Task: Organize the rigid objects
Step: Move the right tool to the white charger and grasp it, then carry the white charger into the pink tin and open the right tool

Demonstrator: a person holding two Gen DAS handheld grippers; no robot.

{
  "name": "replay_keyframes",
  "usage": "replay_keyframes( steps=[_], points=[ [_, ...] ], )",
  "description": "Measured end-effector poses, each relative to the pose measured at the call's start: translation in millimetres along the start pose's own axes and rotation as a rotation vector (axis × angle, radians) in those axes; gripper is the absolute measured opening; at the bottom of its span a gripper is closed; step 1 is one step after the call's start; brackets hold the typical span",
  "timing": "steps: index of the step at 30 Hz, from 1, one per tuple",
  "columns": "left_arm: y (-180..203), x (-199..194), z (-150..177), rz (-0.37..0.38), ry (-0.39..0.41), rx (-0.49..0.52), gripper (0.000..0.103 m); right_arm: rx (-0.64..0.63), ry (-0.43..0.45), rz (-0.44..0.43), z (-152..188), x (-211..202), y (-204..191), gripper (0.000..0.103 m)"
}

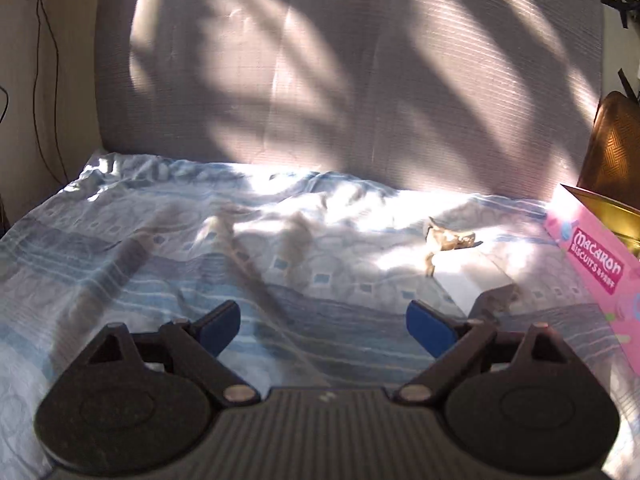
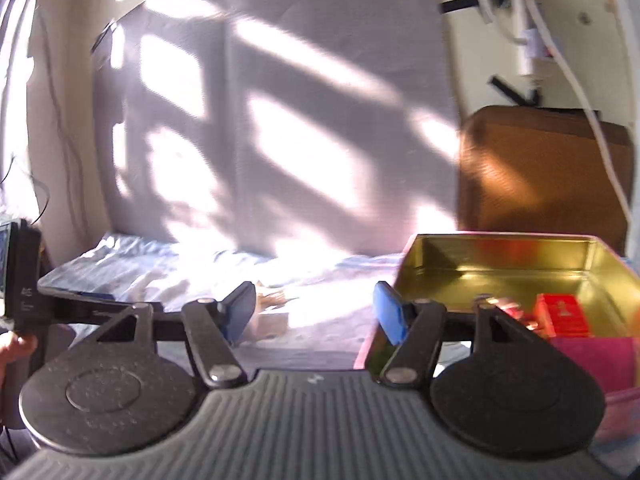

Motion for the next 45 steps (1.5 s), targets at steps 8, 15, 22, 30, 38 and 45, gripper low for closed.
replay_keyframes(
  steps=[8,15,22,30,38,45],
  points=[
    [-33.6,2.7,-3.7,0.155,-0.006,-0.222,0.086,-0.036,-0.18,-0.003,18.3,97.4,-68.7,0.06],
    [-23.5,7.6,-2.3,0.121,-0.044,-0.146,0.082,-0.049,-0.287,0.053,31.4,144.7,-77.9,0.05],
    [8.9,1.9,3.7,0.398,-0.081,-0.076,0.048,-0.152,-0.289,-0.04,52.5,80.9,-74.0,0.05],
    [109.9,-22.9,43.8,0.894,-0.3,0.048,0.049,-0.196,-0.266,-0.049,92.9,-51.5,-7.4,0.05],
    [191.3,-47.1,76.0,0.96,-0.375,0.131,0.062,-0.08,-0.197,0.147,123.1,-121.4,42.2,0.064],
    [208.3,-51.1,89.0,0.951,-0.416,0.149,0.06,-0.17,-0.126,0.136,123.9,-122.9,23.2,0.063]
  ],
)
Point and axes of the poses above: each gripper's, at about its wrist camera, not at the fingertips, and x roughly the way its jaws point, y to its right, z to its underside, the point moved 5 cm from there along x, roughly the way its jaws point, and after that the axes turned 7 degrees about z, right-handed, at the moved point
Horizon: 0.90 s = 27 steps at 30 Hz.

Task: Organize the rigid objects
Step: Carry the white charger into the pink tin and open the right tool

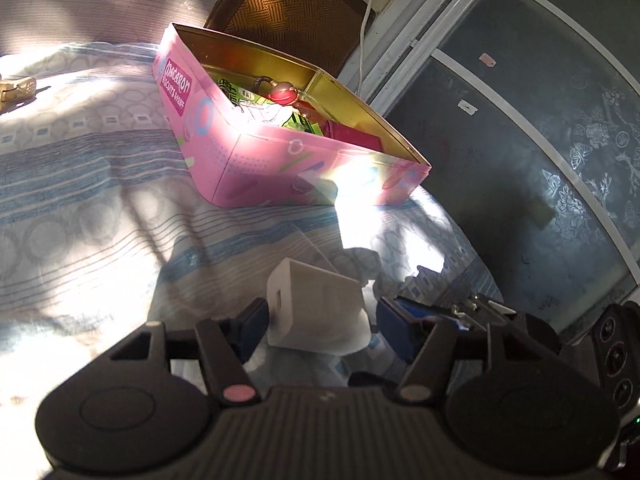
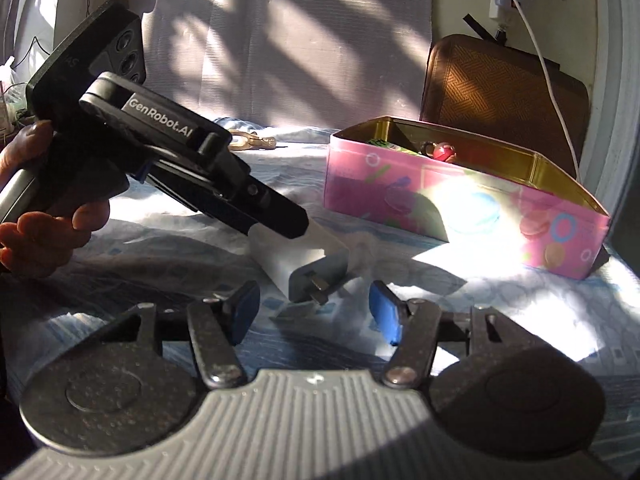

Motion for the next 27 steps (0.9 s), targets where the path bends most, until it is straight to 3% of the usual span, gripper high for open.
replay_keyframes(
  steps=[2,4,7,10,14,18,25,27],
  points=[
    [4.6,1.4,2.8,-0.026,0.015,0.032,0.06,-0.022,-0.023,-0.007,-2.0,9.4,-1.5,0.059],
    [7.4,2.4,2.2,-0.059,0.017,0.046,0.06,-0.012,-0.057,-0.032,-4.8,19.0,-2.1,0.035],
    [12.5,1.7,-3.4,-0.101,0.024,0.056,0.056,-0.002,-0.052,-0.025,-8.4,21.6,-0.5,0.034],
    [25.0,-5.5,-17.9,-0.081,0.054,0.074,0.056,0.014,0.015,-0.003,-13.1,10.2,4.5,0.034],
    [52.1,-5.1,-53.3,-0.068,0.1,0.159,0.056,0.056,0.115,0.051,-31.9,0.1,26.1,0.034],
    [70.4,15.1,-90.1,-0.106,0.119,0.252,0.057,0.067,0.179,0.119,-53.2,8.7,54.1,0.034],
    [49.9,71.3,-139.2,-0.159,0.063,0.222,0.058,0.181,0.11,0.11,-68.7,56.9,103.2,0.034],
    [34.2,90.0,-149.8,-0.19,0.029,0.194,0.067,0.226,0.071,0.086,-72.8,77.0,112.8,0.034]
  ],
)
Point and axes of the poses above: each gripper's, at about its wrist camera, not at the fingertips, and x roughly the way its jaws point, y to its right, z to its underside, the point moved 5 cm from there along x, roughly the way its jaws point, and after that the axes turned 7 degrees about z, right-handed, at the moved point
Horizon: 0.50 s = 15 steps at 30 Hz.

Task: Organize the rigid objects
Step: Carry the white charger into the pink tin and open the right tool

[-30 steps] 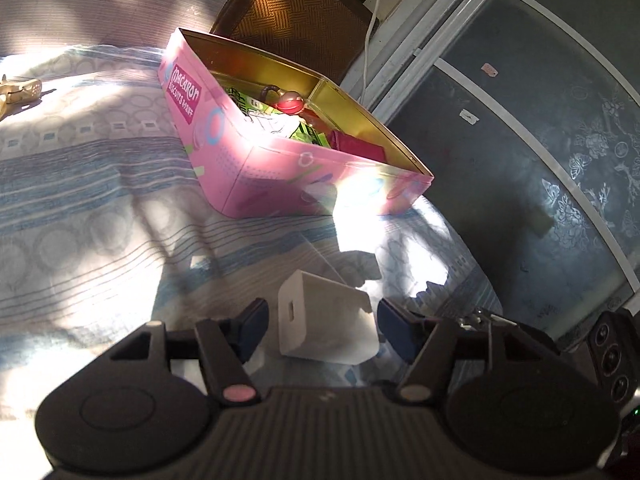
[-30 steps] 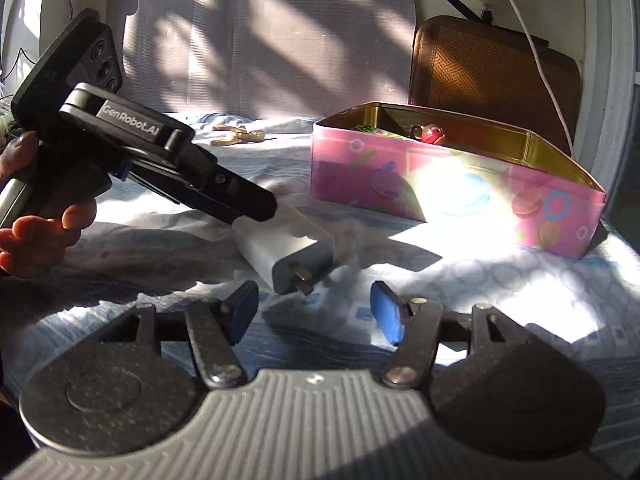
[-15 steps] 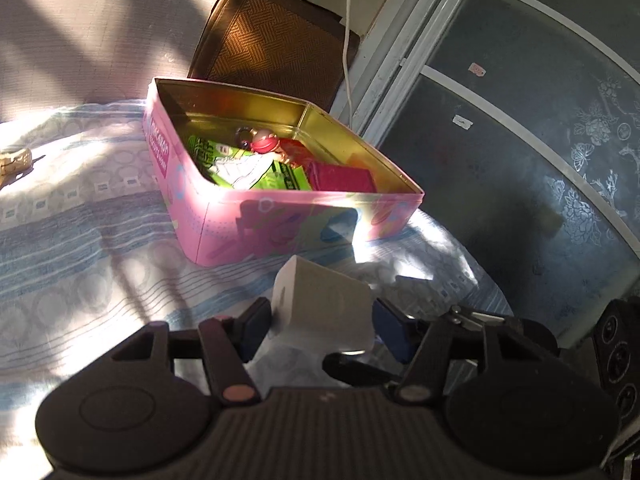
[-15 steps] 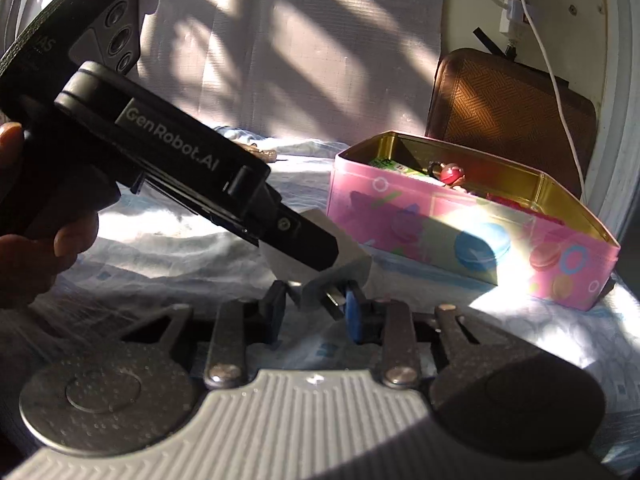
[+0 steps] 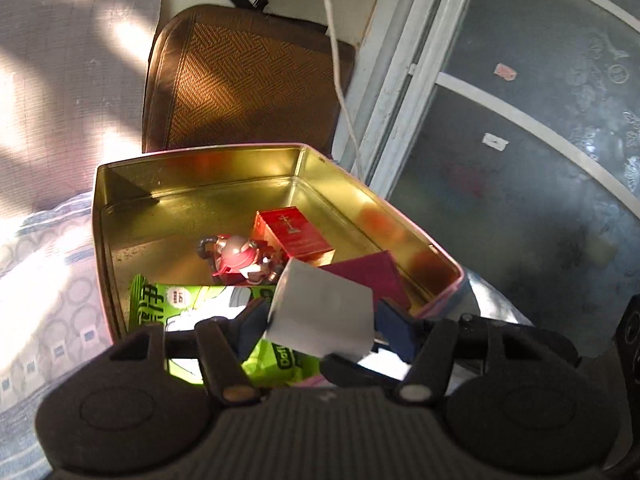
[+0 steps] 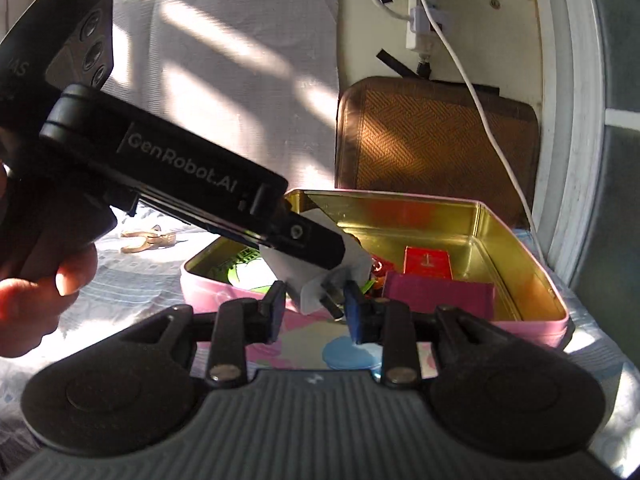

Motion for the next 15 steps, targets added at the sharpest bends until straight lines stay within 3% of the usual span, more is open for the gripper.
replay_keyframes(
  steps=[2,5,7,11,15],
  points=[
    [-16.1,20.1,-4.7,-0.047,-0.019,-0.042,0.079,0.017,-0.057,0.011,-6.0,25.2,1.7,0.034],
    [-41.0,38.3,-13.6,-0.155,-0.028,-0.113,0.085,0.016,-0.089,0.08,-11.7,61.6,4.3,0.032],
    [-48.5,31.8,-19.1,-0.182,0.022,-0.149,0.088,0.036,-0.077,0.144,-15.5,73.4,9.2,0.034],
    [-43.1,6.0,-19.7,-0.2,0.096,-0.114,0.088,0.074,0.008,0.142,-15.4,56.2,11.0,0.035],
    [-28.1,-14.5,-9.2,-0.241,0.121,-0.053,0.088,0.053,0.068,0.147,-11.2,26.7,-0.7,0.035]
  ],
)
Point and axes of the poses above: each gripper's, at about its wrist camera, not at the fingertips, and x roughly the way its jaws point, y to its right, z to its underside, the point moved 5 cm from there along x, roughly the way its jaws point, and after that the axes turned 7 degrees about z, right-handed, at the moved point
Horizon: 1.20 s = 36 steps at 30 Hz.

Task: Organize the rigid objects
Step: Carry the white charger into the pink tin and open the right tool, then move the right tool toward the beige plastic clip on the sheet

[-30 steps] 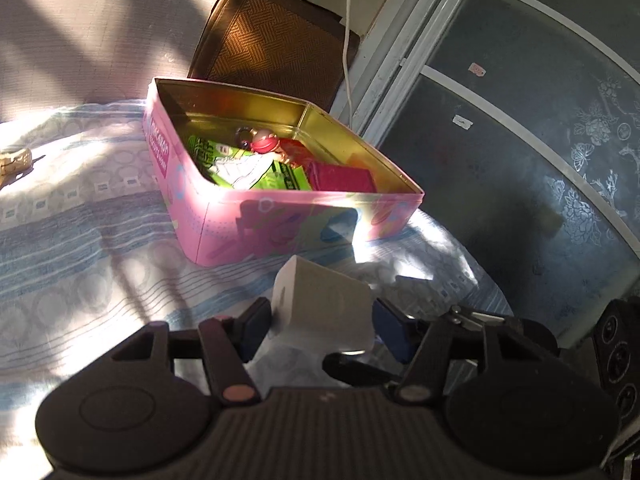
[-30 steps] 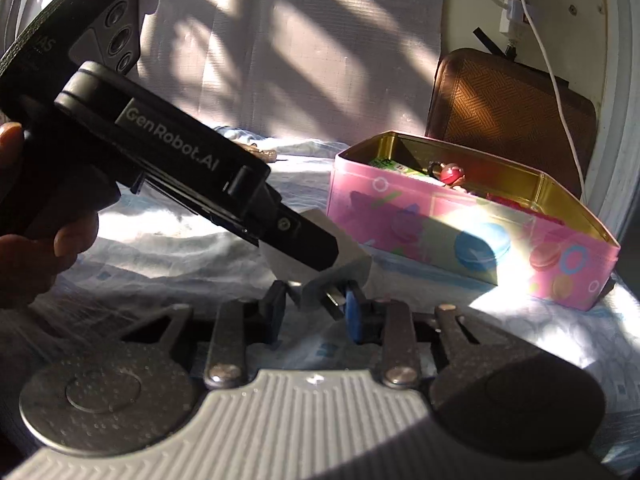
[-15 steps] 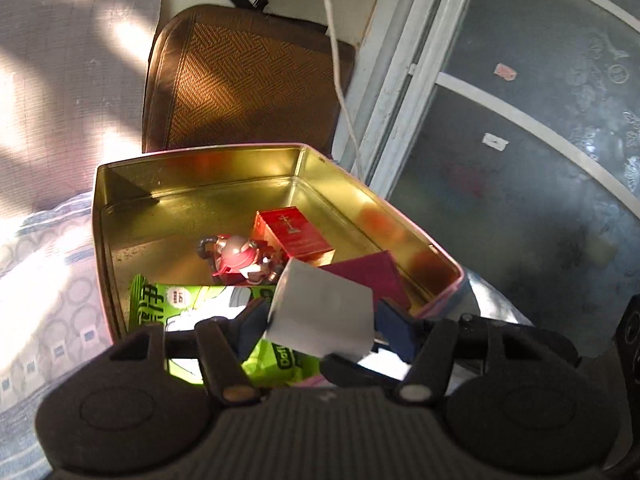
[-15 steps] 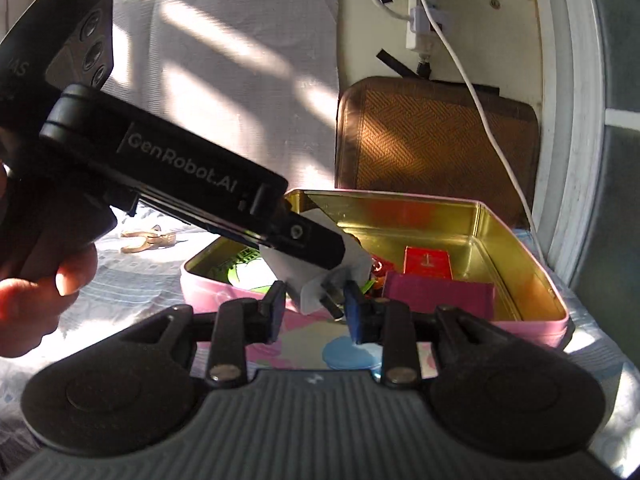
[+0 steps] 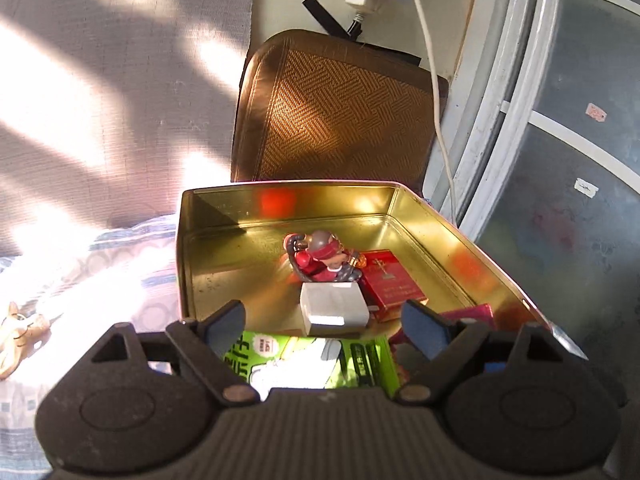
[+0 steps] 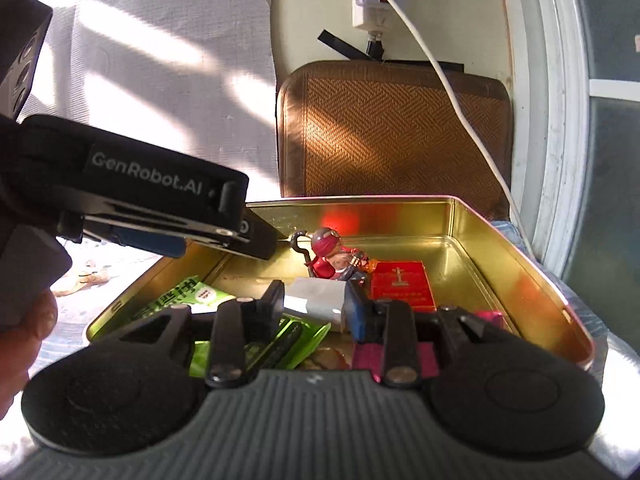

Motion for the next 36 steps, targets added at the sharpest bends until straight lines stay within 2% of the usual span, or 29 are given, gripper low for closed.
replay_keyframes(
  steps=[5,11,20,36],
  points=[
    [20.7,-37.1,20.3,-0.026,0.039,0.067,0.088,0.057,0.05,0.002,8.7,-44.0,3.2,0.039],
    [23.8,-79.6,45.4,-0.086,0.063,0.087,0.088,0.155,0.074,0.032,18.5,-85.3,16.1,0.043],
    [-10.3,-113.3,83.5,-0.212,0.046,0.047,0.088,0.202,-0.007,0.003,33.4,-101.4,6.6,0.043],
    [-80.0,-134.5,116.8,-0.418,0.042,0.028,0.089,0.105,-0.055,-0.074,41.1,-99.3,-46.3,0.046]
  ],
)
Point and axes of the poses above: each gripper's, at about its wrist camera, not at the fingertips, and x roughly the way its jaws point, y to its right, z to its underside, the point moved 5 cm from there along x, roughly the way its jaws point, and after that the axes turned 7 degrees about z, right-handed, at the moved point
